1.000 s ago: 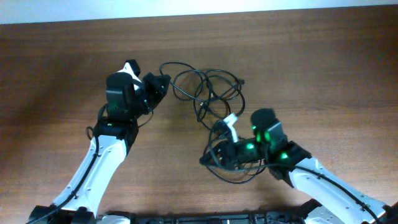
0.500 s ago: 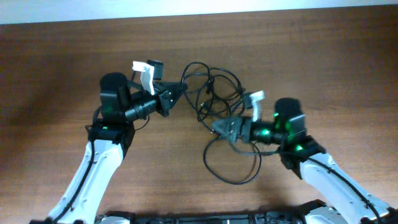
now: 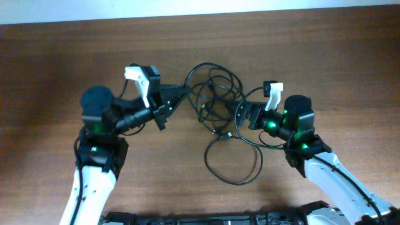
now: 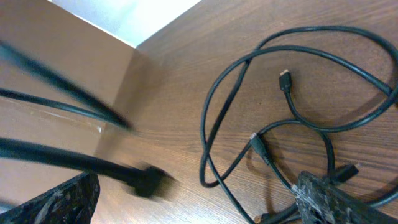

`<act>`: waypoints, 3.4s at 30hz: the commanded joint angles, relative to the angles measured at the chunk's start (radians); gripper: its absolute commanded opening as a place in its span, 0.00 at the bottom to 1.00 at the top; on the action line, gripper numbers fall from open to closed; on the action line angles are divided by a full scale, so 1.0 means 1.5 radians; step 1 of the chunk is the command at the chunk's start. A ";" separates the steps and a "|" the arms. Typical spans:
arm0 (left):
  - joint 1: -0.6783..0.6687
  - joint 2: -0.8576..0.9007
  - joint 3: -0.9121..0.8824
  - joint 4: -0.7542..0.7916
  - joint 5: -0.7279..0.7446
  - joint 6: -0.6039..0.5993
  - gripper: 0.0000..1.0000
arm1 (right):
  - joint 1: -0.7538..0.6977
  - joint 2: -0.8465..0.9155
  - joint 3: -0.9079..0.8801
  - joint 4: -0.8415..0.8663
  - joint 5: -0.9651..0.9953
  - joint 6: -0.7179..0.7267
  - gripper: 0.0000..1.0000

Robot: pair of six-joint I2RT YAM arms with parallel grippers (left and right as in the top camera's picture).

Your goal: Untangle cables

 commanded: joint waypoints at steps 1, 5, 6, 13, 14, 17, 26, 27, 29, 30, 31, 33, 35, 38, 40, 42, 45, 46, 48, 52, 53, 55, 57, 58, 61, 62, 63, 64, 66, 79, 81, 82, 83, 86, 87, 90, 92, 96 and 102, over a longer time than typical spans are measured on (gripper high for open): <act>-0.001 -0.043 0.007 0.023 0.009 0.008 0.00 | 0.034 0.026 -0.002 0.010 0.030 -0.010 0.98; 0.022 -0.067 0.007 0.068 -0.067 0.004 0.00 | 0.046 0.043 -0.002 0.001 0.091 -0.010 0.98; 0.045 -0.075 0.007 0.080 -0.106 -0.010 0.00 | 0.046 0.043 -0.002 -0.003 0.100 -0.010 0.99; 0.216 -0.078 0.007 -0.051 -0.388 -0.069 0.00 | 0.045 0.043 -0.002 -0.095 0.137 -0.010 0.99; 0.236 -0.071 0.007 -0.068 -0.415 -0.073 0.00 | 0.046 0.043 -0.002 -0.112 0.137 -0.010 0.99; 0.307 -0.039 0.007 -0.080 -0.492 -0.088 0.06 | 0.046 0.043 -0.002 -0.176 0.137 -0.010 0.99; 0.456 0.172 0.007 0.147 -0.592 -0.290 0.00 | 0.046 0.043 -0.002 -0.267 0.137 -0.010 0.99; 0.462 0.206 0.007 0.200 -0.593 -0.308 0.00 | 0.046 0.043 -0.002 -0.267 0.137 -0.010 0.99; 0.477 0.276 0.007 0.293 -0.594 -0.348 0.00 | 0.046 0.043 -0.002 -0.267 0.137 -0.010 0.99; 0.483 0.304 0.007 0.316 -0.597 -0.364 0.00 | 0.046 0.043 -0.002 -0.267 0.137 -0.010 0.99; 0.492 0.339 0.007 0.330 -0.605 -0.385 0.00 | 0.046 0.043 -0.002 -0.267 0.137 -0.010 0.99; 0.508 0.394 0.007 0.329 -0.609 -0.409 0.00 | 0.046 0.043 -0.002 -0.267 0.137 -0.010 0.99; 0.521 0.446 0.007 0.325 -0.599 -0.409 0.04 | 0.046 0.043 -0.002 -0.267 0.137 -0.010 0.99; 0.533 0.479 0.007 0.299 -0.568 -0.409 0.99 | 0.046 0.043 -0.002 -0.266 0.137 -0.010 0.99; 0.542 0.478 0.007 0.294 -0.532 -0.408 0.99 | 0.046 0.043 -0.002 -0.266 0.137 -0.010 0.99; 0.548 0.471 0.011 0.297 -0.479 -0.409 0.99 | 0.046 0.043 -0.002 -0.266 0.137 -0.010 0.99; 0.546 0.444 0.015 0.296 -0.382 -0.409 0.99 | 0.046 0.043 -0.002 -0.262 0.137 -0.010 0.99; 0.541 0.428 0.015 0.296 -0.339 -0.409 0.99 | 0.046 0.043 -0.002 -0.261 0.137 -0.010 0.99; 0.530 0.399 0.015 0.282 -0.285 -0.408 0.99 | 0.046 0.043 -0.002 -0.259 0.137 -0.010 0.99; 0.497 0.317 0.015 0.171 -0.262 -0.406 0.99 | 0.046 0.041 -0.002 -0.253 0.128 -0.010 0.99; 0.491 0.291 0.015 0.114 -0.291 -0.406 0.99 | 0.046 0.040 -0.002 -0.251 0.121 -0.010 0.99; 0.480 0.241 0.015 -0.008 -0.384 -0.407 0.99 | 0.046 0.034 -0.002 -0.251 0.116 -0.010 0.99; 0.468 0.189 0.015 -0.134 -0.472 -0.426 0.99 | 0.046 0.029 -0.002 -0.251 0.117 -0.010 0.99; 0.463 0.163 0.015 -0.182 -0.490 -0.435 0.99 | 0.046 0.026 -0.002 -0.250 0.117 -0.011 0.99; 0.440 0.112 0.015 -0.223 -0.438 -0.420 0.99 | 0.046 0.018 -0.002 -0.242 0.117 -0.012 0.99; 0.425 0.100 0.015 -0.216 -0.393 -0.381 0.99 | 0.046 0.013 -0.002 -0.237 0.117 -0.012 0.99; 0.408 0.093 0.015 -0.208 -0.350 -0.328 0.99 | 0.046 0.007 -0.001 -0.235 0.117 -0.012 0.99; 0.383 0.090 0.015 -0.201 -0.309 -0.258 0.99 | 0.046 0.002 -0.001 -0.235 0.117 -0.012 0.99; 0.326 0.091 0.014 -0.204 -0.255 -0.120 0.99 | 0.045 -0.017 -0.001 -0.236 0.117 -0.012 0.99; -0.089 0.157 0.014 -0.188 -0.333 0.081 0.89 | -0.113 -0.204 -0.001 -0.384 0.112 -0.010 0.99; -0.123 0.187 0.014 -0.165 -0.333 0.081 0.89 | -0.121 -0.207 -0.001 -0.409 0.112 -0.010 0.99; -0.143 0.208 0.014 -0.152 -0.333 0.081 0.87 | -0.124 -0.207 -0.001 -0.423 0.113 -0.011 0.99; -0.161 0.228 0.014 -0.138 -0.333 0.081 0.86 | -0.126 -0.205 -0.001 -0.436 0.115 -0.011 0.99; -0.210 0.288 0.014 -0.116 -0.382 0.080 0.84 | -0.125 -0.205 -0.001 -0.460 0.120 -0.012 0.99; -0.224 0.306 0.014 -0.116 -0.408 0.080 0.84 | -0.125 -0.205 -0.001 -0.463 0.120 -0.012 0.99; -0.254 0.346 0.014 -0.111 -0.447 0.080 0.79 | -0.125 -0.205 -0.001 -0.463 0.120 -0.012 0.99; -0.267 0.358 0.014 -0.104 -0.447 0.080 0.51 | -0.125 -0.205 -0.001 -0.463 0.120 -0.012 0.99; -0.271 0.349 0.021 -0.089 -0.447 0.070 0.09 | -0.125 -0.204 -0.002 -0.464 0.120 -0.012 0.99; -0.270 0.244 0.071 -0.090 -0.448 0.070 0.00 | -0.124 -0.174 -0.002 -0.482 0.119 -0.012 0.99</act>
